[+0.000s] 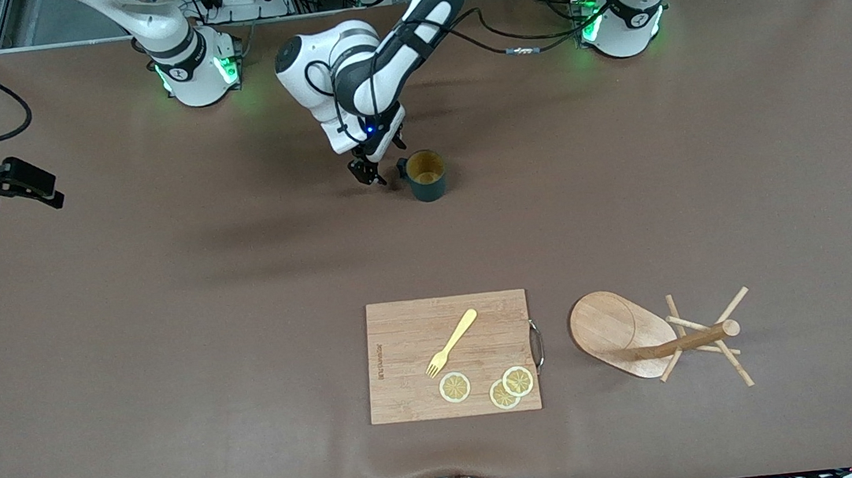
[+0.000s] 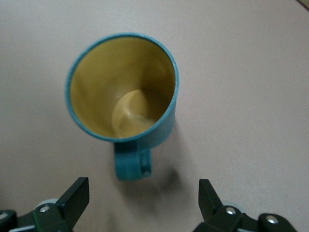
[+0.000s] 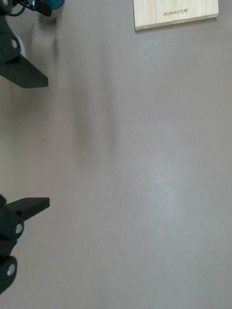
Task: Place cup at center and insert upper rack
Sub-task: 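Lower the left gripper and grasp the mug's rim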
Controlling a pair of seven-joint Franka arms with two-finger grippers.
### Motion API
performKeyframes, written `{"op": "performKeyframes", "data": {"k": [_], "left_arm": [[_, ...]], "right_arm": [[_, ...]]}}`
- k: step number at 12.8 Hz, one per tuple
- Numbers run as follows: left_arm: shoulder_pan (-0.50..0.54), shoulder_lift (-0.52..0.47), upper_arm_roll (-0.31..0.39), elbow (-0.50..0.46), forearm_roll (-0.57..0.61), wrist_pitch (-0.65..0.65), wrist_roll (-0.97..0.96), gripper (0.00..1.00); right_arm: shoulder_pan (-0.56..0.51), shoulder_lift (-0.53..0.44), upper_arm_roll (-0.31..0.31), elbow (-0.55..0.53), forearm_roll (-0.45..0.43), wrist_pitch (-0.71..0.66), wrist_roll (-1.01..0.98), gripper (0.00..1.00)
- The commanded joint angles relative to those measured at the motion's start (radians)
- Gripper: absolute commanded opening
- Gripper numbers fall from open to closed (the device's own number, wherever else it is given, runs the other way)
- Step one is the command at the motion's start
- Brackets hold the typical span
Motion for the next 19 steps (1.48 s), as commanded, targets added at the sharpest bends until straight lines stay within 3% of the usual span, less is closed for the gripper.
{"op": "performKeyframes", "data": {"k": [1, 5, 8, 15, 19], "left_arm": [[-0.071, 0.049, 0.074, 0.044, 0.023, 0.005, -0.029, 1.00], [-0.117, 0.065, 0.129, 0.041, 0.042, 0.002, -0.069, 1.00], [-0.139, 0.069, 0.121, 0.033, 0.105, -0.053, -0.063, 1.00], [-0.146, 0.062, 0.107, 0.036, 0.076, -0.124, -0.047, 1.00], [-0.146, 0.065, 0.107, 0.038, 0.058, -0.124, -0.052, 0.71]], "right_arm": [[0.014, -0.018, 0.012, -0.003, -0.011, -0.001, 0.001, 1.00], [0.022, -0.020, 0.021, 0.000, -0.021, 0.001, -0.005, 1.00], [0.022, -0.021, 0.023, 0.000, -0.024, 0.001, -0.003, 1.00], [0.020, -0.021, 0.020, -0.001, -0.041, 0.015, -0.034, 1.00], [0.022, -0.021, 0.021, 0.000, -0.043, 0.015, -0.038, 1.00]]}}
